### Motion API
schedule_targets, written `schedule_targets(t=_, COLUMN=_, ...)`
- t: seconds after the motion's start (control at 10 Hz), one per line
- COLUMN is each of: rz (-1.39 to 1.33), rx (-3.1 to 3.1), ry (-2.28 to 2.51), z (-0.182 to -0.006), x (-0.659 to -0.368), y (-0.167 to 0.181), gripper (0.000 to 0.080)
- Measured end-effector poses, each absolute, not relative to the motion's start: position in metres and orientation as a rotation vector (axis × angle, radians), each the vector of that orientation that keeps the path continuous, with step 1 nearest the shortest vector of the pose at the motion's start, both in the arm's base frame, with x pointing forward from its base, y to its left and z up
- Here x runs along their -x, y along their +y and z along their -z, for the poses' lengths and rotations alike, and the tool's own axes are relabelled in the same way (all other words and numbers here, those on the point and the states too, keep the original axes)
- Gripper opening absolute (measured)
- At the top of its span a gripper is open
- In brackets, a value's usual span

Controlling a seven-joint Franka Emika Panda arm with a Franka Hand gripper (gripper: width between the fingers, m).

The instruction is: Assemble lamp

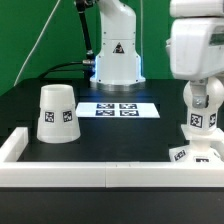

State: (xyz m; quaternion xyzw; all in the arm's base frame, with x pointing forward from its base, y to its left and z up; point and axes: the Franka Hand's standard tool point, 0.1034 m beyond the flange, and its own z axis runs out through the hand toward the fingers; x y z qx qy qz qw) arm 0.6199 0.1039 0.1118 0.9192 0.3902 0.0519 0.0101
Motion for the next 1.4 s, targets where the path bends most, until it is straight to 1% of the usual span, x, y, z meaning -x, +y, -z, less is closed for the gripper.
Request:
schedule_targets(t=0.2, rz=-0.196, rx=-2.969, ry=0.967, z=-0.1131, x=-0.6230, y=0.1056, gripper=0.0579)
schedule_targets(t=0.7, rz=-0.225, rx=-3.078, ry=0.585, z=-0.1156, x=-0.6276, y=0.1021, gripper=0.0579)
schedule_targets(t=0.9, rz=-0.280, rx=-3.132, ry=0.270, z=-0.1175, x=-0.6295, y=0.0991, gripper=0.0579)
schedule_targets(t=1.4, rz=-0.319, rx=-3.171, ry=-0.181, z=-0.1130, x=-0.6258, y=0.0975, gripper=0.0580)
